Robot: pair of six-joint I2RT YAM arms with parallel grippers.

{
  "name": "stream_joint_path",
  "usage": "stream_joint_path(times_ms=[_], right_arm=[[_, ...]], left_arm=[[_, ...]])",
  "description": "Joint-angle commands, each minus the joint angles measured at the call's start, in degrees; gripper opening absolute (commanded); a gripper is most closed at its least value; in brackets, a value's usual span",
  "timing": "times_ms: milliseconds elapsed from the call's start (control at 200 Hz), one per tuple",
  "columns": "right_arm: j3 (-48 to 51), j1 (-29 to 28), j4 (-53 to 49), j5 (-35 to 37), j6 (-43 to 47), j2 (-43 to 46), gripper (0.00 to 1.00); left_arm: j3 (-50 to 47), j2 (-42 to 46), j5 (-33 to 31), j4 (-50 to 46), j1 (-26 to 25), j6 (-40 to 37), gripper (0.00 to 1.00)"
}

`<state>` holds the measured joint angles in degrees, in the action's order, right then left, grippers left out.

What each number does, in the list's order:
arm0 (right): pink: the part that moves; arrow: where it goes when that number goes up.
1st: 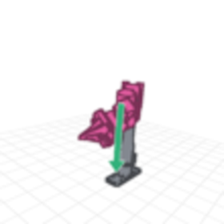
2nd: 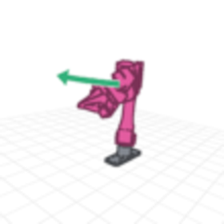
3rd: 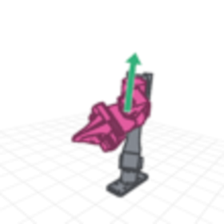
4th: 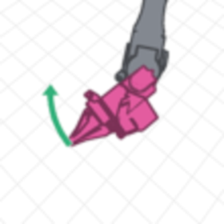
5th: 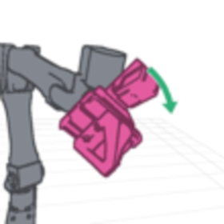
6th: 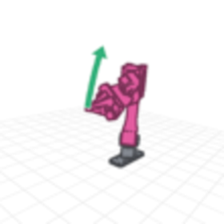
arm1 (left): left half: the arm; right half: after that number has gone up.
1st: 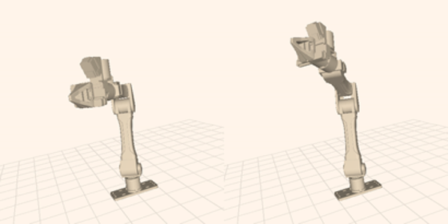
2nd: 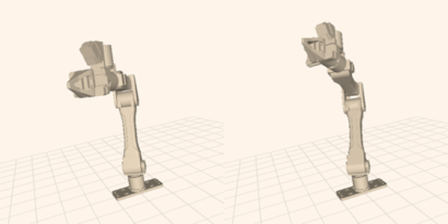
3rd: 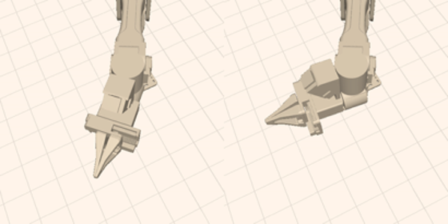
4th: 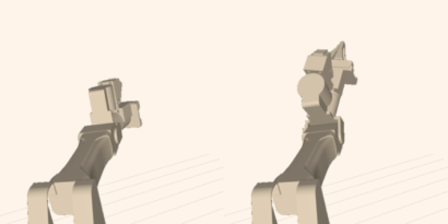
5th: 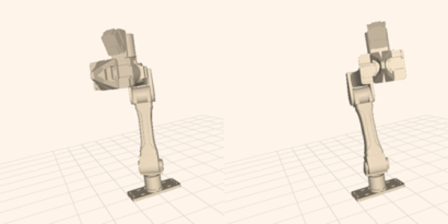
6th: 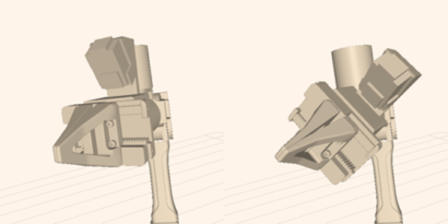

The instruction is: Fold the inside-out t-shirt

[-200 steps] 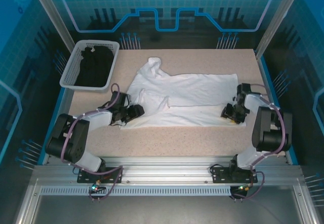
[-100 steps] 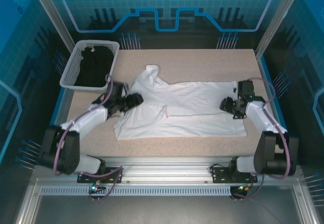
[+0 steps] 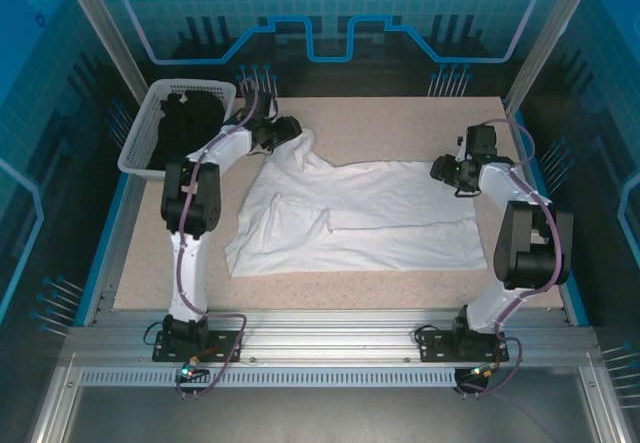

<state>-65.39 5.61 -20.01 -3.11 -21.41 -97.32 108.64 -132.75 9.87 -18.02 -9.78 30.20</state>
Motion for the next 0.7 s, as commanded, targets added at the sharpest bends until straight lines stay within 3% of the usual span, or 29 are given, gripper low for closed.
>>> stream_joint_path(times_ms=[0, 335, 695], right_arm=[[-1.5, -0.9, 0.2, -0.9, 0.9, -0.8, 0.53], [-0.6, -1.4, 0.8, -1.4, 1.1, -1.4, 0.53], [0.2, -1.9, 1.0, -1.7, 1.4, -2.8, 0.53]], left_arm=[[10.0, -6.5, 0.2, -10.4, 1.0, -2.8, 0.59], [30.3, -20.6, 2.0, -15.9, 2.3, -1.2, 0.59], [34.9, -24.4, 5.7, -15.2, 2.6, -0.7, 0.43]])
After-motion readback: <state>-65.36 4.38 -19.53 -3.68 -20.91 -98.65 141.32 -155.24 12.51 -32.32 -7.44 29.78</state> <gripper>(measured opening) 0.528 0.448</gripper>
